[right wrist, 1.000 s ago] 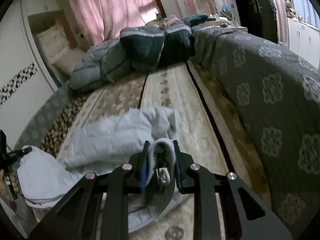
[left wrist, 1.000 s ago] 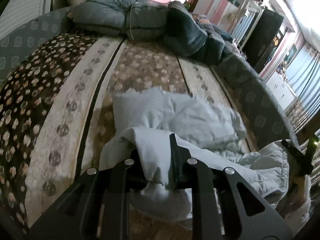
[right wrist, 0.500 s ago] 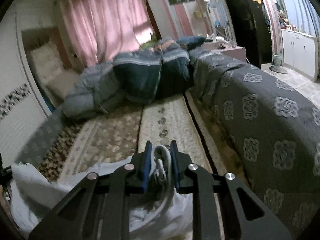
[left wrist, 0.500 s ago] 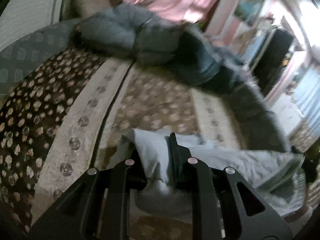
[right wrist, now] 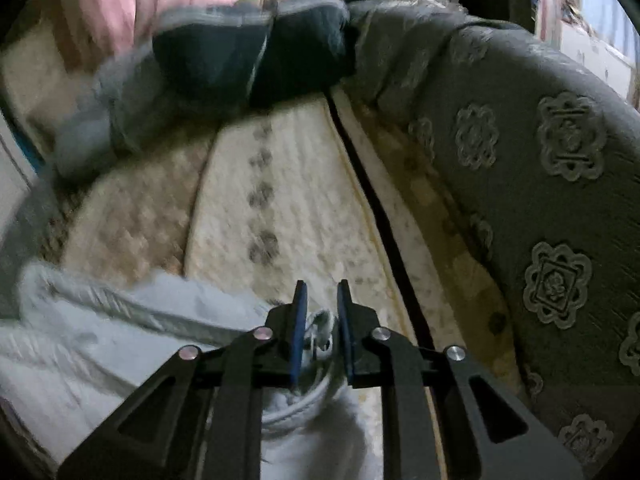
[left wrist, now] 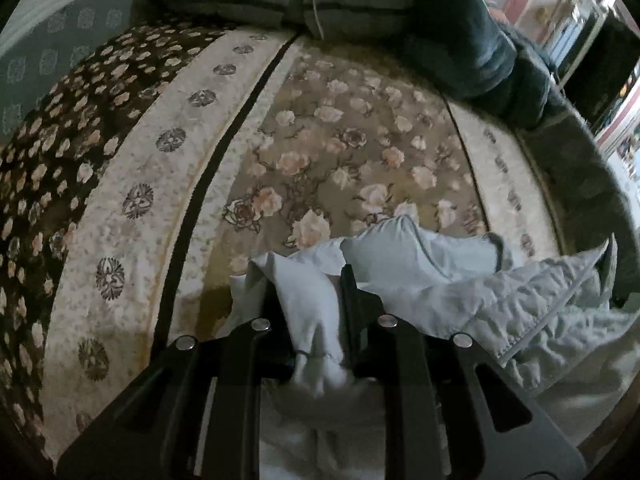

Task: Fold large clothes

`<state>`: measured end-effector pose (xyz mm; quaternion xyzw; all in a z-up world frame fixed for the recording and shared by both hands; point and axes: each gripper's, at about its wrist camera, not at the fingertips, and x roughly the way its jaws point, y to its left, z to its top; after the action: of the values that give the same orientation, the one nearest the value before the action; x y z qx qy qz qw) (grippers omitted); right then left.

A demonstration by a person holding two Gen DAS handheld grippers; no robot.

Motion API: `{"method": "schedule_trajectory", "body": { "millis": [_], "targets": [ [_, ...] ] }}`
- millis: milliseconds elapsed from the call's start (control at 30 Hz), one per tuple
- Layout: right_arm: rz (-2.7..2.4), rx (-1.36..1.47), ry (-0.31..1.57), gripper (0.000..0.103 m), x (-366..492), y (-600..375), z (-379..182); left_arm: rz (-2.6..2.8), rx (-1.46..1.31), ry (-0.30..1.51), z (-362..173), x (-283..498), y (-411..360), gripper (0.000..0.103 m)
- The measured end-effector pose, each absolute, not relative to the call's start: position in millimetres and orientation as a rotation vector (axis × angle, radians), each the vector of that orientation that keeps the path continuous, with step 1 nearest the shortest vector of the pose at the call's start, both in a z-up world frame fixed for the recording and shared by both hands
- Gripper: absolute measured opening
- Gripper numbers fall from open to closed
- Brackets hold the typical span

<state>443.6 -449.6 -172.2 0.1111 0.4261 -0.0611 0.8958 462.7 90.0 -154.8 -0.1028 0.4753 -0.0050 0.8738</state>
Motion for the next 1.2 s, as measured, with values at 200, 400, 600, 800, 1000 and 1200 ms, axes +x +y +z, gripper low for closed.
{"method": "schedule_trajectory", "body": {
  "millis": [200, 400, 600, 800, 1000, 1200],
  "targets": [
    [-0.071, 0.229, 0.816, 0.019, 434, -447, -142, -0.011, -0.220, 1.012, -139, 457, 88, 0.020],
    [-0.037, 0.174, 0.753, 0.053, 419, -438, -102, -0.055, -0.260, 1.003, -108, 443, 91, 0.036],
    [0.016, 0.109, 0.683, 0.076, 397, -426, -74, -0.078, -0.285, 0.895, -79, 427, 96, 0.095],
    [0.002, 0.005, 0.662, 0.085, 365, -424, -78, -0.071, -0.185, 0.843, -66, 400, 100, 0.100],
    [0.007, -0.041, 0.740, 0.085, 344, -434, -127, -0.101, -0.051, 0.889, -110, 371, 113, 0.100],
    [0.040, 0.053, 0.786, 0.086, 337, -453, -161, -0.175, -0.028, 0.906, -145, 363, 120, 0.100]
  ]
}}
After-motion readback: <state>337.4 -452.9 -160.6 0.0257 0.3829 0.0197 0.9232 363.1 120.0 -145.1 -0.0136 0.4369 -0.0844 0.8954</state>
